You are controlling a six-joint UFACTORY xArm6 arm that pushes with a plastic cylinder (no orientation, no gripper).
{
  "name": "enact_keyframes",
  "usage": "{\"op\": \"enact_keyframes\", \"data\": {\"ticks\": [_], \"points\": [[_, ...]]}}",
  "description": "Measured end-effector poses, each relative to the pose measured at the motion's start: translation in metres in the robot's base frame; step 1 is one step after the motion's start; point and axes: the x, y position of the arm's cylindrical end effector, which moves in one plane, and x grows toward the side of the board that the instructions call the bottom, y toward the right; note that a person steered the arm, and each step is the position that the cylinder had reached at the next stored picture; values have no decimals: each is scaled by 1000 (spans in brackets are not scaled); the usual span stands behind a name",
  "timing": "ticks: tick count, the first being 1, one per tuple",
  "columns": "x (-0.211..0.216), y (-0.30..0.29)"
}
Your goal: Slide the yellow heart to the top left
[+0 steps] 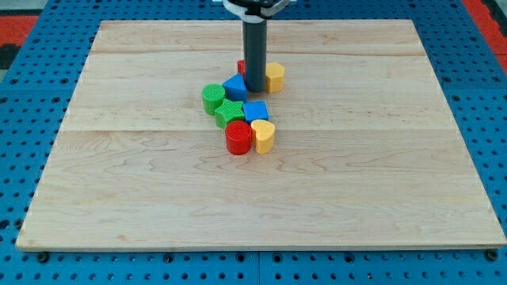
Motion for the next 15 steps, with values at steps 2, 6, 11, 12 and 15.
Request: {"op": "enact_keyframes", "data": {"ticks": [2, 6, 11, 12, 15], "points": [[31, 64], [139, -28], [49, -129], [40, -107], [-15, -101]]}}
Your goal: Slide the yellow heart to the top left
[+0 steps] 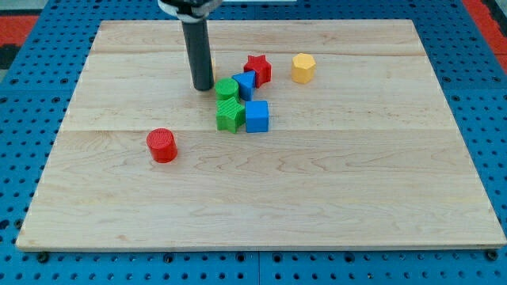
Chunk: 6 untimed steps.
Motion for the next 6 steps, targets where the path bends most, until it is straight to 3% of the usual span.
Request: {"op": "enact_keyframes", "data": {"ticks": [1, 2, 3, 4, 6], "points": [[-37, -27], [-25, 46], [-65, 15], [-83, -76], [-89, -97]]}}
